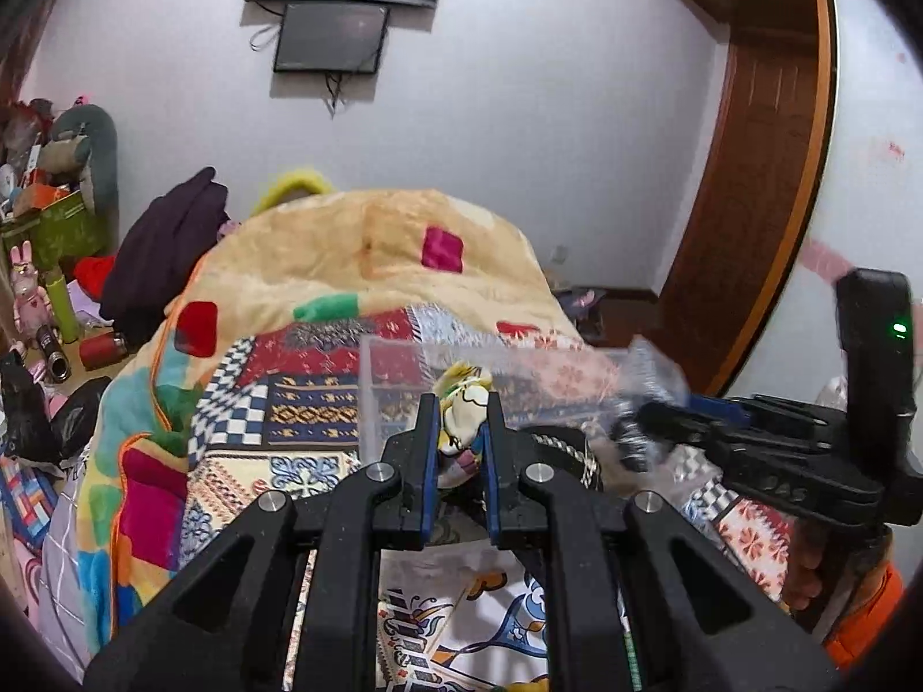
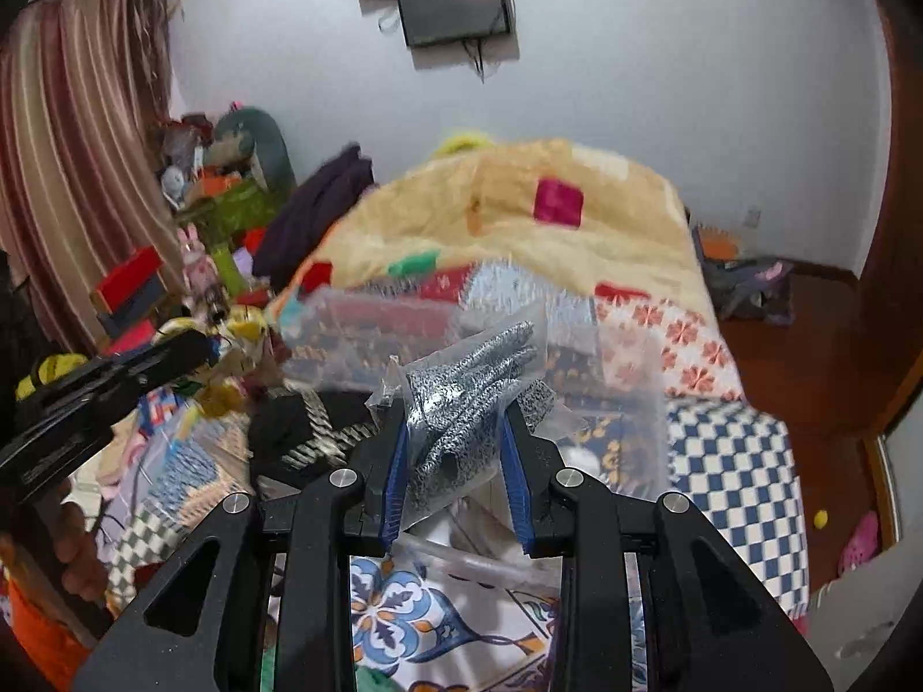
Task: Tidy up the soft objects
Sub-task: 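Place the grey glove bag and patterned scarf into the clear box with both tools, then drop the green glove in with the right tool while the left drops the yellow sponge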
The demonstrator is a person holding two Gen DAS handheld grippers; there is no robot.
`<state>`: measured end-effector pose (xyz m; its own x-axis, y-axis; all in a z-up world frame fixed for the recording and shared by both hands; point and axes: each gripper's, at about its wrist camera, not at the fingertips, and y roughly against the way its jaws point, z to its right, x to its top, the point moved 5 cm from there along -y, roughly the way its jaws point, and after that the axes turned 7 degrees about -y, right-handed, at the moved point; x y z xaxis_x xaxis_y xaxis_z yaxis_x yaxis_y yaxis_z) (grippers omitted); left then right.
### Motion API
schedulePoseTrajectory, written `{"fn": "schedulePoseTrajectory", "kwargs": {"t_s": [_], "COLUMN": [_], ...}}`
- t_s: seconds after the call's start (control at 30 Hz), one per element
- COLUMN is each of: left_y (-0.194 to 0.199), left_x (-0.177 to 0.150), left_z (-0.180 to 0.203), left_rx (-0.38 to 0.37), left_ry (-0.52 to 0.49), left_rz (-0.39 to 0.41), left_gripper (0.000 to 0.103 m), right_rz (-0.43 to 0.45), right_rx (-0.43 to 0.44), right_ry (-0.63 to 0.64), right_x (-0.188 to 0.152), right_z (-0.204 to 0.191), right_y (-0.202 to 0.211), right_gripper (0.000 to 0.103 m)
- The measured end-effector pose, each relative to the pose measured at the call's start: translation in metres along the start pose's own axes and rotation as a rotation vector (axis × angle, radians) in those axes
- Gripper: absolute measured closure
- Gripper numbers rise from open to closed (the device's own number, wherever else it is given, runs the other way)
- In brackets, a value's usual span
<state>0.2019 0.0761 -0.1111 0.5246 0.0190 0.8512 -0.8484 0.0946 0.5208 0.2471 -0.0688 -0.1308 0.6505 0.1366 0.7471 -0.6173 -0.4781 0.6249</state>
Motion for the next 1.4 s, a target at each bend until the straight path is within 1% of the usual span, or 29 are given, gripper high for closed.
{"fn": "schedulePoseTrajectory", "kwargs": {"t_s": [0.13,0.17,0.23,0.3,0.37,0.4,0.43,0.47,0.5,0.57,0.73,0.8,0.87,0.9,0.97,1.03,1.07,1.13,1.23,1.4], "left_y": [-0.015,-0.017,-0.018,-0.017,-0.015,-0.014,-0.013,-0.01,-0.007,-0.002,0.02,0.033,0.047,0.054,0.066,0.076,0.08,0.086,0.089,0.08], "left_x": [-0.01,-0.012,-0.016,-0.018,-0.019,-0.019,-0.019,-0.02,-0.021,-0.021,-0.019,-0.016,-0.013,-0.012,-0.012,-0.016,-0.017,-0.023,-0.038,-0.066], "left_z": [0.014,0.016,0.018,0.019,0.019,0.018,0.017,0.016,0.015,0.014,0.013,0.014,0.014,0.014,0.015,0.015,0.015,0.016,0.02,0.031], "left_rx": [-0.006,-0.003,-0.004,-0.01,-0.021,-0.027,-0.034,-0.042,-0.049,-0.055,-0.052,-0.042,-0.023,-0.016,-0.012,-0.012,-0.012,-0.01,0.0,-0.012], "left_ry": [-0.051,-0.061,-0.07,-0.068,-0.057,-0.051,-0.045,-0.036,-0.029,-0.017,0.0,-0.007,-0.02,-0.023,-0.024,-0.019,-0.016,-0.021,-0.042,-0.077], "left_rz": [-0.044,-0.054,-0.061,-0.064,-0.073,-0.076,-0.079,-0.08,-0.081,-0.078,-0.043,-0.013,0.018,0.032,0.047,0.053,0.052,0.039,0.004,-0.078], "left_gripper": [0.091,0.091,0.091,0.09,0.086,0.086,0.083,0.08,0.077,0.067,0.051,0.044,0.033,0.03,0.017,0.011,0.01,0.01,0.009,0.009], "right_rz": [-0.049,-0.055,-0.059,-0.054,-0.059,-0.059,-0.054,-0.049,-0.043,-0.032,0.022,0.05,0.077,0.087,0.109,0.123,0.128,0.12,0.082,-0.002], "right_rx": [-0.016,-0.019,-0.027,-0.048,-0.062,-0.071,-0.079,-0.08,-0.074,-0.058,-0.037,-0.037,-0.035,-0.033,-0.03,-0.026,-0.024,-0.015,-0.007,-0.015], "right_ry": [0.004,0.004,0.011,0.018,0.023,0.025,0.025,0.022,0.016,0.002,-0.01,-0.007,0.007,0.013,0.023,0.029,0.031,0.04,0.053,0.09], "right_x": [-0.009,-0.01,-0.01,-0.011,-0.011,-0.012,-0.013,-0.012,-0.012,-0.01,-0.007,-0.008,-0.008,-0.009,-0.012,-0.018,-0.021,-0.03,-0.046,-0.081], "right_z": [0.004,0.005,0.006,0.008,0.007,0.008,0.009,0.01,0.011,0.014,0.012,0.009,0.004,0.001,-0.006,-0.011,-0.014,-0.018,-0.025,-0.03], "right_y": [-0.019,-0.021,-0.022,-0.02,-0.02,-0.018,-0.016,-0.013,-0.008,-0.001,0.029,0.043,0.057,0.062,0.072,0.08,0.083,0.084,0.079,0.063], "right_gripper": [0.076,0.073,0.073,0.069,0.06,0.057,0.051,0.044,0.04,0.031,0.021,0.019,0.017,0.016,0.01,0.003,0.001,0.001,0.001,0.001]}}
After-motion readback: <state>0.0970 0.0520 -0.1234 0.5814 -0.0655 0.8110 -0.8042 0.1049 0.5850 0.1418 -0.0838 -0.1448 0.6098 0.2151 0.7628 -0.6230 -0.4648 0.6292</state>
